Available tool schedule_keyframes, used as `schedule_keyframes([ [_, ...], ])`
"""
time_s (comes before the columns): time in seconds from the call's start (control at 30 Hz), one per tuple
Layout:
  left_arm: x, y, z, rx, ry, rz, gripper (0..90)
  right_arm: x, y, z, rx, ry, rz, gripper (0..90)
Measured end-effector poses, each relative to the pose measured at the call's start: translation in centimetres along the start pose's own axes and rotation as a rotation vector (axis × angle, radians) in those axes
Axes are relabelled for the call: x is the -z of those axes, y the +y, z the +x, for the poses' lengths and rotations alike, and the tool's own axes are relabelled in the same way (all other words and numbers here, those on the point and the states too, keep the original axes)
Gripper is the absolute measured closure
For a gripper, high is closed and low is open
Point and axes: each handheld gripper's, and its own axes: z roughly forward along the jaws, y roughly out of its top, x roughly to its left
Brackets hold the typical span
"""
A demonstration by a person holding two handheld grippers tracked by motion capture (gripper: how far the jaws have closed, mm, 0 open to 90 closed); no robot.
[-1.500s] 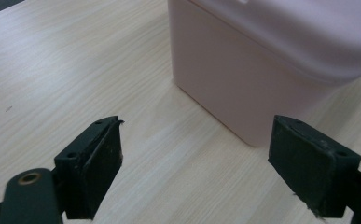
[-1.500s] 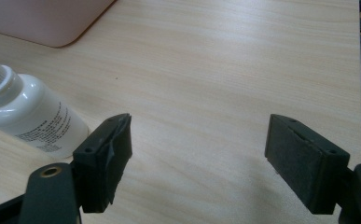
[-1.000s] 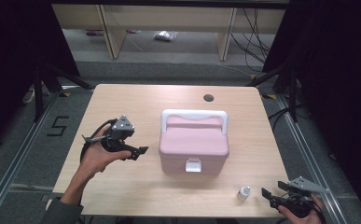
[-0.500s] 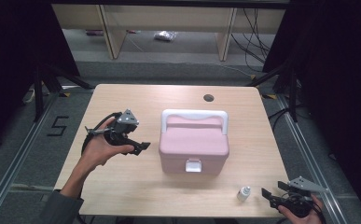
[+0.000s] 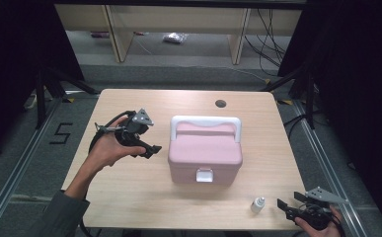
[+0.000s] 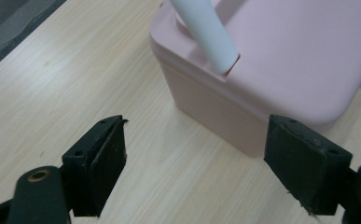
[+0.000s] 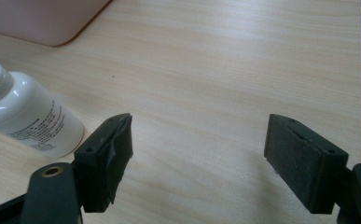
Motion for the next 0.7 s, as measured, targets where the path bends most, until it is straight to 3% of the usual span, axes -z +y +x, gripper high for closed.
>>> schedule_keyframes([
  [0.13,0.1,0.9,0.0,-0.012,0.000,0.009,20.3,0.1,-0.1,0.2,-0.054,0.009,-0.010,24.7],
  [0.17,0.0,1.1,0.0,-0.013,-0.001,0.010,20.3,0.0,-0.2,-0.1,-0.009,-0.002,-0.022,24.7],
  [0.2,0.0,1.2,0.0,-0.016,0.003,0.010,20.3,0.0,-0.2,0.0,-0.027,0.012,-0.017,24.7],
  [0.23,0.0,1.4,0.0,-0.019,-0.004,0.015,20.4,0.1,-0.2,-0.1,-0.010,0.004,-0.026,24.7],
  [0.27,-0.1,1.5,-0.1,-0.025,-0.004,0.015,20.4,0.3,-0.2,0.2,-0.056,0.002,-0.016,24.7],
  [0.4,-0.3,2.1,-0.2,-0.030,-0.011,0.027,20.9,0.3,-0.1,0.1,0.002,-0.004,-0.028,24.8],
  [0.6,-0.2,2.9,-0.1,-0.038,-0.008,0.035,21.1,0.2,-0.2,0.1,-0.015,0.017,-0.023,24.8],
  [0.63,-0.2,3.3,-0.1,-0.036,-0.004,0.036,21.1,0.3,-0.2,0.0,0.003,0.002,-0.028,24.8],
  [0.67,-0.2,3.5,-0.1,-0.036,-0.003,0.038,21.1,0.3,-0.3,0.3,-0.049,0.015,-0.017,24.8],
  [0.7,-0.2,3.5,-0.1,-0.036,-0.003,0.038,21.1,0.2,-0.2,0.0,-0.019,0.016,-0.029,24.8],
])
